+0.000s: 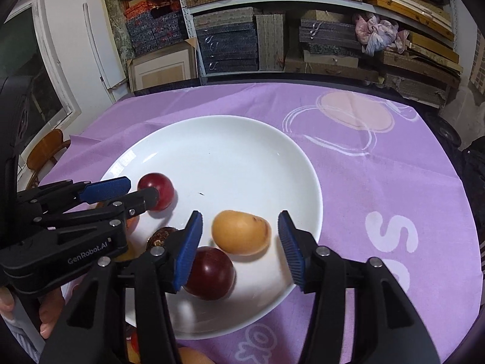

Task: Organize fruits
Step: 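Place the plum and pepino in the white dish, opening both tools, then grasp the red cherry tomato with the left tool, then grasp the orange tomato with the right tool, then place the cherry tomato and orange tomato in the white dish, opening both tools, then approach the red tomato with the left tool while the right tool approaches the tangerine, then close the left tool on the red tomato while the right tool grasps the tangerine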

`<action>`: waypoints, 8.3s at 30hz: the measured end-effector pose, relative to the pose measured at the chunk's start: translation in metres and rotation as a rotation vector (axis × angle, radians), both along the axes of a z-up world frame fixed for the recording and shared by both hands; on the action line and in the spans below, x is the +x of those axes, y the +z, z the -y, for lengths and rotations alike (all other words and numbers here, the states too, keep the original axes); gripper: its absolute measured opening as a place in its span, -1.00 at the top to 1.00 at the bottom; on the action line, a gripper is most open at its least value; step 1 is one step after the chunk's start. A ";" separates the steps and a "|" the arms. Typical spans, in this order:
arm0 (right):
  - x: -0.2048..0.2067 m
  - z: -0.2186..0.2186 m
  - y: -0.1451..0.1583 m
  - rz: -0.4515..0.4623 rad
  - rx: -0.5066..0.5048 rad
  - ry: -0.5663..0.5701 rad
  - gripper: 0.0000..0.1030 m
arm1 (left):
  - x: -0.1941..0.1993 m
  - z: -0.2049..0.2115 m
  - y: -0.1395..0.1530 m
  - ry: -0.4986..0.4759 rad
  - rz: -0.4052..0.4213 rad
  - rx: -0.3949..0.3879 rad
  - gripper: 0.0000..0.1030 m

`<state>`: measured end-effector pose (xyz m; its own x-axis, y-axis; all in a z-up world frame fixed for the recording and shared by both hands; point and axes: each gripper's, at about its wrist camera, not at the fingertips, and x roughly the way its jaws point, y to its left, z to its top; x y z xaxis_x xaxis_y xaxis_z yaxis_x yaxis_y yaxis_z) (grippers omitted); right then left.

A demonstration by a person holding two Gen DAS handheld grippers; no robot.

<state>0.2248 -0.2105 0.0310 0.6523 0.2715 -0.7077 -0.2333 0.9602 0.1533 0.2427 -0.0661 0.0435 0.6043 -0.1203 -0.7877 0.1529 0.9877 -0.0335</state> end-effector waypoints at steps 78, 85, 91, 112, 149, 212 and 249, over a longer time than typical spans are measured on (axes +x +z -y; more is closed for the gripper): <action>-0.157 0.072 -0.016 0.069 0.078 -0.025 -0.92 | -0.146 -0.090 -0.033 -0.035 0.075 -0.036 0.42; -0.152 0.054 -0.025 0.075 -0.029 0.000 -0.76 | -0.146 -0.101 -0.037 0.010 0.051 -0.052 0.42; -0.134 0.059 -0.037 0.003 -0.005 -0.013 -0.35 | -0.149 -0.096 -0.037 -0.012 0.055 -0.037 0.42; -0.121 0.040 -0.042 -0.004 -0.036 0.026 0.25 | -0.149 -0.094 -0.030 -0.018 0.079 -0.048 0.42; -0.118 0.018 0.030 0.173 0.037 0.027 -0.86 | -0.080 -0.094 0.039 0.087 0.119 -0.055 -0.31; -0.153 0.085 -0.017 0.093 0.200 -0.135 -0.86 | -0.210 -0.101 -0.043 -0.047 0.027 0.014 -0.02; -0.232 -0.071 -0.038 -0.033 -0.039 0.602 0.12 | -0.208 -0.107 -0.042 -0.017 0.036 0.012 0.50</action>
